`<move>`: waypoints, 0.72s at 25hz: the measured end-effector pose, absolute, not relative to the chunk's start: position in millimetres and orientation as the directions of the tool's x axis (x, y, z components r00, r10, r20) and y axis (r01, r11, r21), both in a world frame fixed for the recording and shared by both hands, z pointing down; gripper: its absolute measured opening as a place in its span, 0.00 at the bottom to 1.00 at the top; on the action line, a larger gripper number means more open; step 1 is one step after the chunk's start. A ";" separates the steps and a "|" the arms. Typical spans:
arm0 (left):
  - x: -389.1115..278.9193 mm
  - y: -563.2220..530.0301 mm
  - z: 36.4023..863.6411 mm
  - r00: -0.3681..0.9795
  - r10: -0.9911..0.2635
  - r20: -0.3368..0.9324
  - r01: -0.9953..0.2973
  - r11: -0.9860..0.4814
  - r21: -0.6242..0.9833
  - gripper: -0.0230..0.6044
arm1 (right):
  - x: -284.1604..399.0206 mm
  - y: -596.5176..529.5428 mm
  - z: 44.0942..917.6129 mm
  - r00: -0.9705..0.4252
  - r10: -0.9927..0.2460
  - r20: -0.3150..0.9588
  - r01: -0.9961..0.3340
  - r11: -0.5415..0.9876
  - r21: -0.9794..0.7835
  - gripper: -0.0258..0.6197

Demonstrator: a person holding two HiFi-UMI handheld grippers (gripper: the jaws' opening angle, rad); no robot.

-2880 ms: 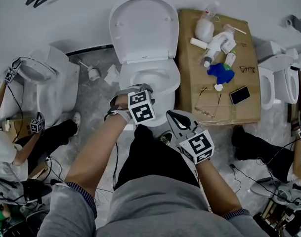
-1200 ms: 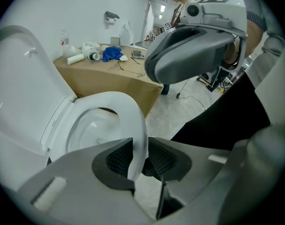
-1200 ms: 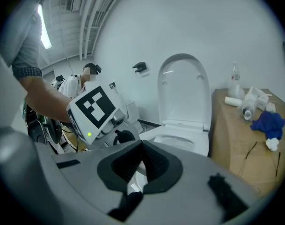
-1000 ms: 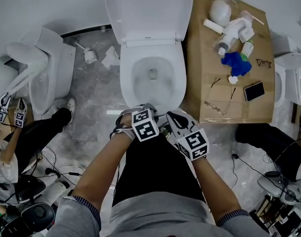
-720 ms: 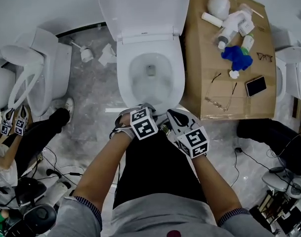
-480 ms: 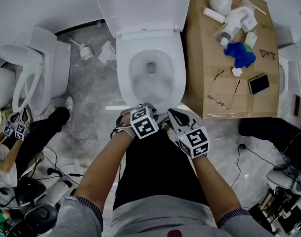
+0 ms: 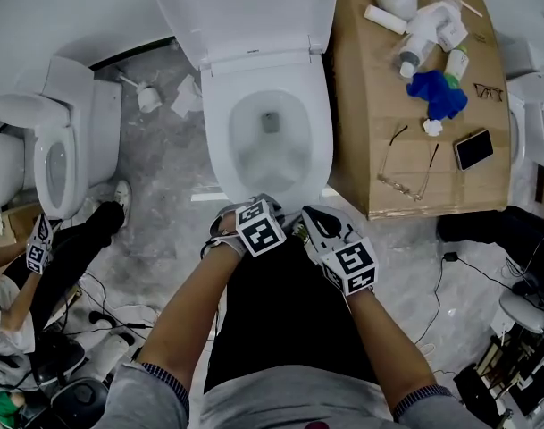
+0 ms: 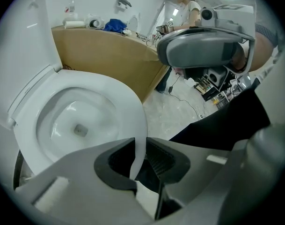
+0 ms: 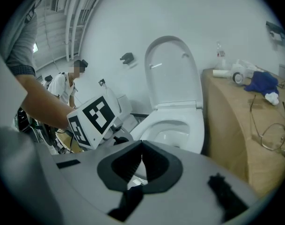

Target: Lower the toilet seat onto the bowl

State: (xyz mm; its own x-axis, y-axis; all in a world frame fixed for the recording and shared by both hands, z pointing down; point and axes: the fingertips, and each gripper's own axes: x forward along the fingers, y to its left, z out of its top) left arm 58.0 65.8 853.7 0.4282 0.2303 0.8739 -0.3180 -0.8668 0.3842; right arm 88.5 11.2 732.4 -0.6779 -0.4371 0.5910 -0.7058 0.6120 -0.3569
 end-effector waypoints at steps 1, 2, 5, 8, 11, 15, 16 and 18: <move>58.4 66.7 857.7 0.428 0.234 0.873 -0.319 -0.864 0.389 0.17 | 89.1 12.2 734.8 -0.677 -0.436 0.594 -0.707 0.609 -0.359 0.06; 58.7 67.5 861.7 0.429 0.238 0.872 -0.320 -0.862 0.393 0.17 | 89.6 12.8 737.0 -0.675 -0.436 0.595 -0.709 0.606 -0.360 0.06; 59.1 71.4 872.8 0.426 0.250 0.870 -0.318 -0.858 0.403 0.16 | 90.4 14.1 742.5 -0.669 -0.440 0.599 -0.716 0.597 -0.361 0.06; 58.0 72.8 883.9 0.423 0.260 0.868 -0.324 -0.851 0.413 0.15 | 89.1 14.7 747.6 -0.667 -0.440 0.601 -0.719 0.592 -0.365 0.06; 58.5 71.5 894.6 0.427 0.264 0.865 -0.337 -0.841 0.423 0.13 | 88.4 16.1 752.3 -0.668 -0.434 0.605 -0.718 0.588 -0.372 0.06; 58.0 71.3 908.8 0.427 0.272 0.862 -0.354 -0.827 0.436 0.12 | 89.6 17.9 759.4 -0.665 -0.434 0.608 -0.724 0.575 -0.381 0.06; 57.8 71.5 912.1 0.425 0.275 0.862 -0.357 -0.825 0.439 0.12 | 89.8 18.4 761.0 -0.665 -0.434 0.608 -0.724 0.573 -0.383 0.06; 57.9 71.7 918.5 0.421 0.276 0.864 -0.362 -0.822 0.439 0.11 | 90.6 19.0 764.1 -0.666 -0.433 0.608 -0.724 0.572 -0.386 0.06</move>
State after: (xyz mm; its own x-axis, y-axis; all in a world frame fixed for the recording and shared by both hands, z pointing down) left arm 57.9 71.7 918.5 0.4212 0.2763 0.8639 -0.3620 -0.8221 0.4394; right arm 90.6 19.0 764.1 -0.6657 -0.4332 0.6076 -0.7241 0.5718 -0.3857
